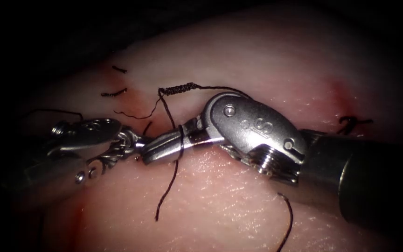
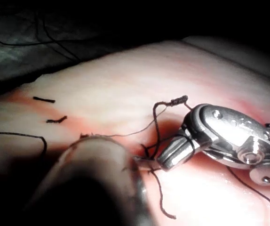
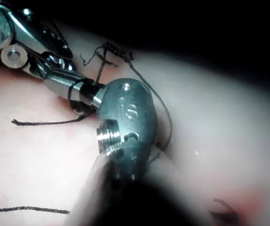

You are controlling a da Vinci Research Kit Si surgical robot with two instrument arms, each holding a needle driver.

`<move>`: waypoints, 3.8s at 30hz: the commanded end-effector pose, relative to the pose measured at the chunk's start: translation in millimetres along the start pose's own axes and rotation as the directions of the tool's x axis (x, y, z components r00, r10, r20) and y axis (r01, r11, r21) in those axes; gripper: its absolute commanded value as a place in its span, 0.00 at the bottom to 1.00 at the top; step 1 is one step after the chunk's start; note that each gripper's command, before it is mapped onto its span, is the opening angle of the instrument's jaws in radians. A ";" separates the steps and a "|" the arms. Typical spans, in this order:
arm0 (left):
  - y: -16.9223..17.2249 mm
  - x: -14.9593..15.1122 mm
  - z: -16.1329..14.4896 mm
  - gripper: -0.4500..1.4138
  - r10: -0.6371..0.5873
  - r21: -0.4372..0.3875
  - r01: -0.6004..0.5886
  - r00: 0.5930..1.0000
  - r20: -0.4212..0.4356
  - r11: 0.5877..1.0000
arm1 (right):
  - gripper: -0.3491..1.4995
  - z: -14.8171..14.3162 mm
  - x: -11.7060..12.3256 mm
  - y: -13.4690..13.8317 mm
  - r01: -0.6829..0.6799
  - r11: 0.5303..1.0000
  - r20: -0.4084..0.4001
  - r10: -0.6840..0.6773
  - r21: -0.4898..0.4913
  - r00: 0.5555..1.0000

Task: Wound Closure
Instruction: Grab the tail end of the suture with the right grasper, then move the right arm up and the left arm down to tighten the knot, then regrasp the suture with the left gripper to get a longer suture length.

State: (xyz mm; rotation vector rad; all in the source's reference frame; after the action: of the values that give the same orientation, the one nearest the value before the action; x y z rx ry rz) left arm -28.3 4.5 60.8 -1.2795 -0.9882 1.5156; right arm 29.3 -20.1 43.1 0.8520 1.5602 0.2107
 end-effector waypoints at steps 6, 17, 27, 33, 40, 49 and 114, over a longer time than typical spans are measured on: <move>0.2 0.4 0.3 0.00 0.012 0.000 -0.012 1.000 0.000 1.000 | 0.03 2.4 1.1 0.5 -0.072 0.984 0.133 0.050 0.161 0.990; 1.2 -0.3 -0.4 0.00 0.019 0.002 -0.019 1.000 0.011 1.000 | 0.40 4.9 -1.4 0.0 -0.134 0.954 0.223 0.074 0.268 0.972; 1.0 -0.4 -1.1 0.00 0.021 0.010 -0.021 1.000 0.011 1.000 | 0.72 5.6 -3.1 -1.0 -0.133 0.954 0.243 0.066 0.269 0.968; 1.0 -0.4 -1.1 0.00 0.021 0.013 -0.021 1.000 0.010 1.000 | 0.73 5.6 -3.9 -1.7 -0.121 0.955 0.248 0.052 0.271 0.967; 1.1 -0.6 -1.6 0.00 0.022 0.027 -0.022 1.000 0.008 0.999 | 0.60 5.6 -5.4 -2.5 -0.018 0.955 0.230 -0.053 0.297 0.972; 1.2 -0.5 -1.7 0.00 0.020 0.028 -0.021 1.000 0.011 0.999 | 0.00 5.2 -5.6 -2.4 0.110 0.957 0.290 -0.189 0.268 0.938; 11.5 5.5 -5.3 0.00 0.037 0.002 -0.038 0.986 -0.160 0.999 | 0.00 -6.6 4.9 4.1 0.208 0.951 0.022 -0.208 -0.228 0.978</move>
State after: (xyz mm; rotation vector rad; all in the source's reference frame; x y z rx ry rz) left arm -24.3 6.6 47.6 -1.4013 -0.8647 1.4042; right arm 23.9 -12.8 43.1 0.5029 1.5737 0.2406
